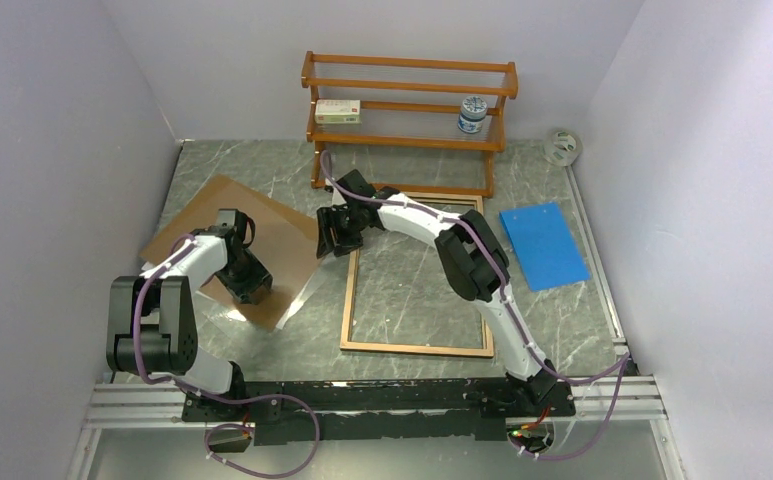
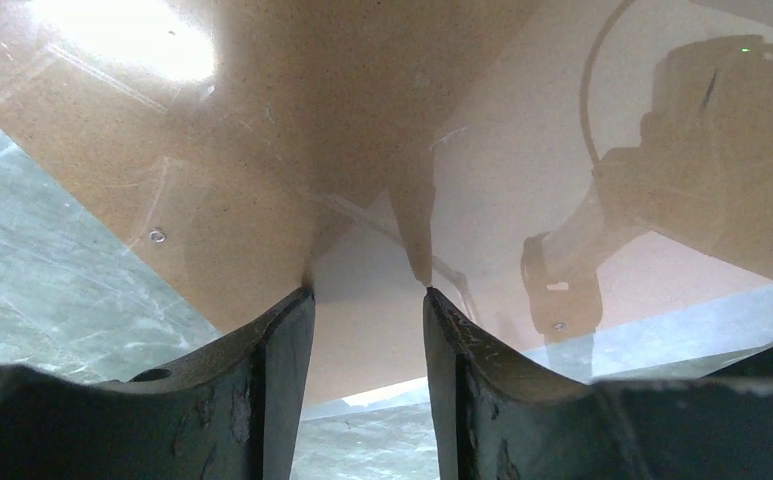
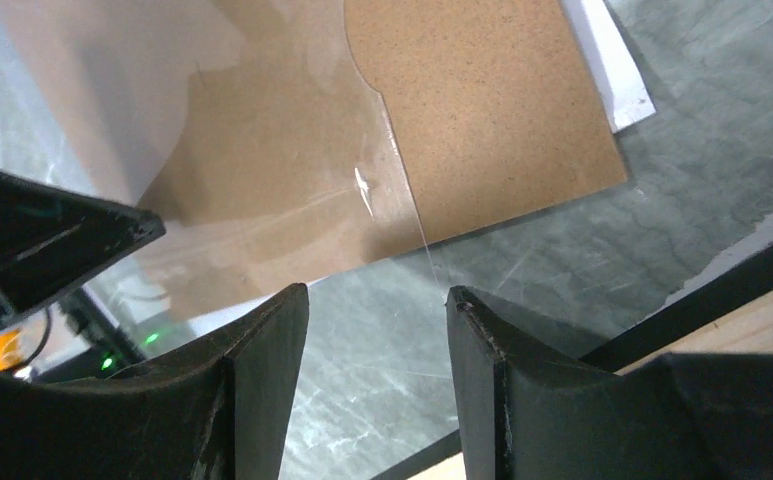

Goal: Put the photo into the frame
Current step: Pick up the photo frame item at the center of the board.

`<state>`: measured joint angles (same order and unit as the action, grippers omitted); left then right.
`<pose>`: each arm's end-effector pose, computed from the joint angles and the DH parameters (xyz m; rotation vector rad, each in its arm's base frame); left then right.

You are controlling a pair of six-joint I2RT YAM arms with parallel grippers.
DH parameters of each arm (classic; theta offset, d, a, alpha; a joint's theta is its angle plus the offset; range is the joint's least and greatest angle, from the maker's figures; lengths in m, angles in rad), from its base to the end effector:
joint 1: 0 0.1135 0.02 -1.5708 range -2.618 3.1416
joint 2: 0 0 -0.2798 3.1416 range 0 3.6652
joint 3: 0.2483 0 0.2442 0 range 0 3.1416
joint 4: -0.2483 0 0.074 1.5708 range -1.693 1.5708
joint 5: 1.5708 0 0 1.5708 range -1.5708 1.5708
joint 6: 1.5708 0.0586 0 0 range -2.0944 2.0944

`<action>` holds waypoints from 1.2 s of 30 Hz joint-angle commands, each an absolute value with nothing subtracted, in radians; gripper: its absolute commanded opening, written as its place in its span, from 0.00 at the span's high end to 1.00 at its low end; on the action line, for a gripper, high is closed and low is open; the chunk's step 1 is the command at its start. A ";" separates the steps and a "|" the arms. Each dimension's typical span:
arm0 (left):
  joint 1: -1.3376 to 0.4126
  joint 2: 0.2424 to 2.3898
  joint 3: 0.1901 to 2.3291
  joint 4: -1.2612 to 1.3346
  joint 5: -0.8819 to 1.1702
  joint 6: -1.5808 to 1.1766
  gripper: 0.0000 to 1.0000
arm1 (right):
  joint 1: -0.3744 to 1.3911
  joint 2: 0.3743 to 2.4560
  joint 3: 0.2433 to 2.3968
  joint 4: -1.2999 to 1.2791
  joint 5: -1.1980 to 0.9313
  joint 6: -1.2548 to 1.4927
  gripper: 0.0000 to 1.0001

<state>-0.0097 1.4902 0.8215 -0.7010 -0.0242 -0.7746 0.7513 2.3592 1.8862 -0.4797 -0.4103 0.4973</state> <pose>0.2469 -0.0010 0.1628 -1.1025 2.7313 -0.0806 0.3718 0.3792 0.1522 -0.5223 2.6680 0.9642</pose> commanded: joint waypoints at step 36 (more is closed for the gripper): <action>-0.009 1.313 0.949 -0.806 -0.013 -0.789 0.08 | 0.717 2.032 1.590 -0.200 -0.604 0.577 1.00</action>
<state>-0.0082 1.3746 0.8593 -0.7570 -0.0227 -0.7975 0.7296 2.2383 1.6741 -0.3042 -0.6701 0.5694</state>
